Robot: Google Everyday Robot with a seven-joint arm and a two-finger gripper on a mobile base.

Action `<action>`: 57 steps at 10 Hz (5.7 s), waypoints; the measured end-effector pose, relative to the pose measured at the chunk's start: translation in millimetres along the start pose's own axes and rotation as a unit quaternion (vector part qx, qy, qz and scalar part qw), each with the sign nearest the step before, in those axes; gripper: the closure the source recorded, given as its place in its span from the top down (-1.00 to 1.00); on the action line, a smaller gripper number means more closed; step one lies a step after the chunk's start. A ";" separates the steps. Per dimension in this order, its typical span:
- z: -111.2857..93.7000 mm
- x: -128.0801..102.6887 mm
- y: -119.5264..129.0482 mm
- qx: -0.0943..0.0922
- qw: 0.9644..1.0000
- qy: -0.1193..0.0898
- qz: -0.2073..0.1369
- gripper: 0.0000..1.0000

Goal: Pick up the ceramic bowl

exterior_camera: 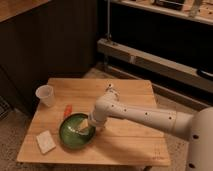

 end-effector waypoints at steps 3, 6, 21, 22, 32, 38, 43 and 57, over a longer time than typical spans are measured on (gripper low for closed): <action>0.0 0.0 0.0 0.000 1.000 0.000 0.000 0.60; 0.0 0.0 0.0 0.000 1.000 0.000 0.000 0.60; -17.5 -7.0 -6.0 -0.050 0.999 -0.005 -0.002 -1.00; -20.0 -8.4 -4.8 -0.033 0.999 -0.008 -0.004 -1.00; -43.8 -16.0 -12.4 -0.017 1.000 -0.003 -0.026 -1.00; -57.2 -17.3 -17.9 -0.003 0.999 0.001 -0.041 -1.00; -69.7 -18.1 -22.1 0.012 0.998 0.005 -0.055 -1.00; -93.6 -21.9 -30.1 0.051 0.994 0.009 -0.094 -1.00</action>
